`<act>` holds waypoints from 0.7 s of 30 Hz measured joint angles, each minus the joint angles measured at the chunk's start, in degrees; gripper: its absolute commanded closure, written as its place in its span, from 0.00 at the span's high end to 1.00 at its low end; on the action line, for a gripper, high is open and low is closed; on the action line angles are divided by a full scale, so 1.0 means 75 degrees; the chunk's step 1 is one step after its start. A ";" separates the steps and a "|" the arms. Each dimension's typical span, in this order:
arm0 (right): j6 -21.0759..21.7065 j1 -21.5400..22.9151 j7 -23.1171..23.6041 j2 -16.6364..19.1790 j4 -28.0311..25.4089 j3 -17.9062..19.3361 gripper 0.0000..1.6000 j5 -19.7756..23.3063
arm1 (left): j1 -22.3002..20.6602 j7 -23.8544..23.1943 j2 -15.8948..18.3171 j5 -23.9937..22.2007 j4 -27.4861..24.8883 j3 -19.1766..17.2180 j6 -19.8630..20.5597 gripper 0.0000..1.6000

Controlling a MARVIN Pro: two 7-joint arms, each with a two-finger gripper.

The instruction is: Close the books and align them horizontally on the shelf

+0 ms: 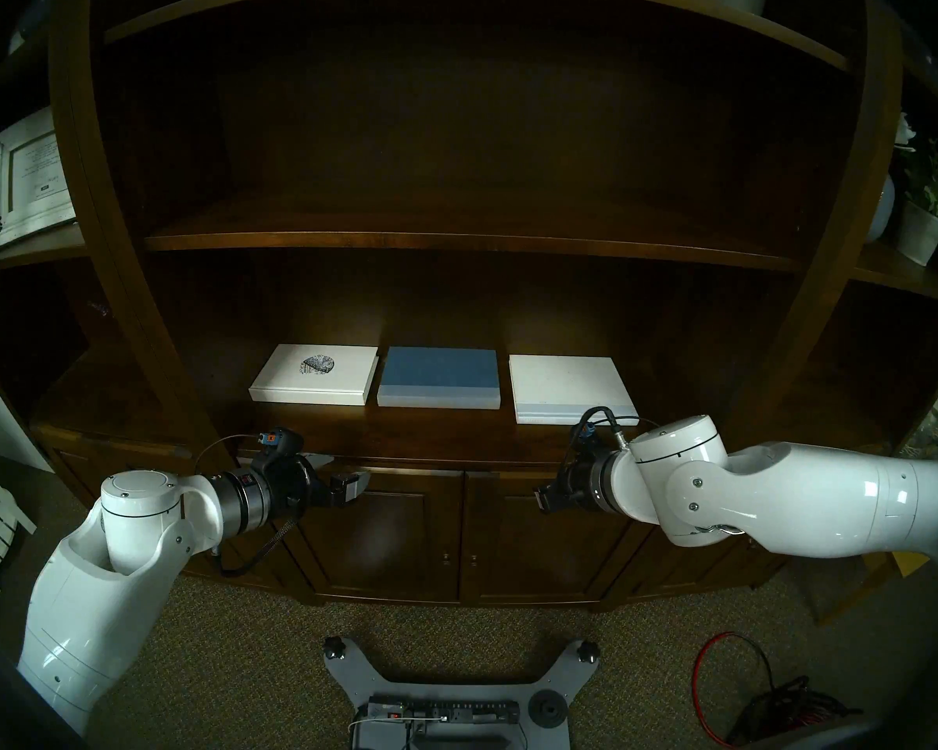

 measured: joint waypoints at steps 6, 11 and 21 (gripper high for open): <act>-0.0325 0.0105 0.0318 0.0514 0.0271 0.0234 1.00 -0.0176 | 0.0000 -0.0001 0.0001 0.0000 0.0005 0.0002 0.0000 1.00; -0.0511 0.0209 0.0545 0.0790 0.0384 0.0404 1.00 -0.0280 | 0.0000 -0.0001 0.0001 0.0000 0.0007 0.0002 0.0001 1.00; -0.1062 0.0279 0.1465 0.1307 0.0481 0.0599 1.00 -0.0475 | 0.0000 -0.0002 0.0003 -0.0001 0.0008 0.0004 0.0001 1.00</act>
